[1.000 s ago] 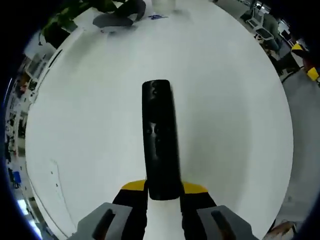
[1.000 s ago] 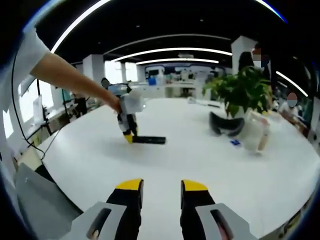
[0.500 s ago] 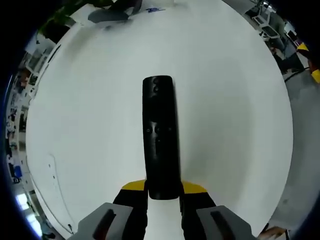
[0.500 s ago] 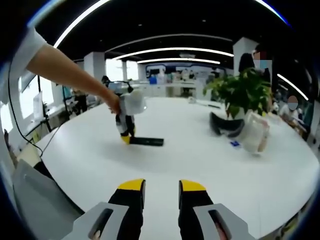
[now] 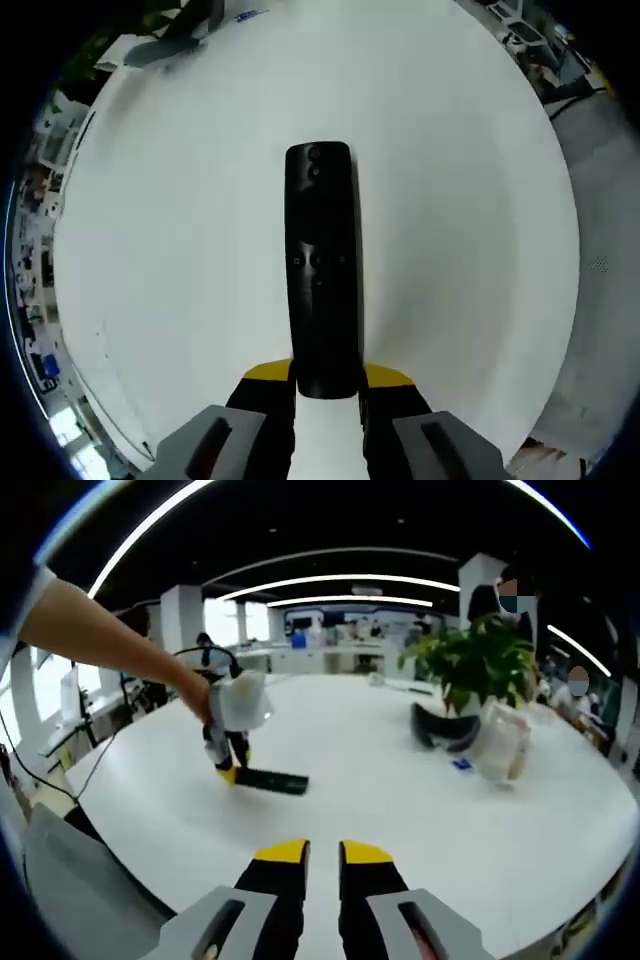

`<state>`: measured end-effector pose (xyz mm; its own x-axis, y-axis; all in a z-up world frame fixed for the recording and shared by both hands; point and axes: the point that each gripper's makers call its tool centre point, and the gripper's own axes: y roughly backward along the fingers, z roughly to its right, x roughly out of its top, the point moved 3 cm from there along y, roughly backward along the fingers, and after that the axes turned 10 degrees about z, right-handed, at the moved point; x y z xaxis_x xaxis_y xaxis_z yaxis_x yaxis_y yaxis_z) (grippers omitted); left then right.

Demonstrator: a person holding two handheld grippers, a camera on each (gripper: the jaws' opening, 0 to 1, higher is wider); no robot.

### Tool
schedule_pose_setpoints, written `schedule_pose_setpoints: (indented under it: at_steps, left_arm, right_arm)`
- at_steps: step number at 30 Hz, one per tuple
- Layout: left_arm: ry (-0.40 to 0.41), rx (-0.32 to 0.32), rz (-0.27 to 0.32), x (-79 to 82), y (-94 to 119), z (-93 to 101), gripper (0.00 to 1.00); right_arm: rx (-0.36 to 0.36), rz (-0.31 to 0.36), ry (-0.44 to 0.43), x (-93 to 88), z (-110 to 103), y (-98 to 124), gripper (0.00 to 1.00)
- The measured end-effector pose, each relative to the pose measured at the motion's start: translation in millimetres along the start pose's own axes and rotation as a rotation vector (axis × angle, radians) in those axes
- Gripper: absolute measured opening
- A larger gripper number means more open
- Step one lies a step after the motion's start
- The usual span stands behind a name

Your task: Press the specified remote control buttons in sequence, fully releasing each button before pressing the next.

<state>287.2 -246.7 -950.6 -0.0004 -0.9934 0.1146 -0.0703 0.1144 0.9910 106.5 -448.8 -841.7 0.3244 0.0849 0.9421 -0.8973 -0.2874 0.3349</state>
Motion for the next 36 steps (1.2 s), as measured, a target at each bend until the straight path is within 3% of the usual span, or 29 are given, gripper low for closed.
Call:
schedule_pose_setpoints:
  at_steps: [5,10,15,26,31,36]
  left_arm:
    - [0.015,-0.014,0.001,-2.9,2,9.7,0.23]
    - [0.026,-0.008,0.017,-5.3,3,21.8,0.23]
    - [0.029,-0.012,0.033,-7.8,5,39.0,0.23]
    - [0.018,-0.031,0.084,-13.8,10,79.3,0.23]
    - [0.016,-0.035,0.108,-15.2,11,100.1,0.23]
    - [0.036,-0.036,0.147,-17.6,13,117.6,0.23]
  right_arm:
    - [-0.002,-0.022,0.014,-2.6,-1,1,0.0]
    - [0.011,-0.046,-0.016,-4.8,-4,1,0.0]
    - [-0.014,-0.037,0.013,-3.5,-2,1,0.0]
    - [-0.078,-0.158,0.017,-22.0,7,-2,0.0]
    - [-0.06,-0.204,0.038,-28.0,2,-3,0.0]
    - [-0.019,-0.196,0.056,-26.2,-5,-3,0.0]
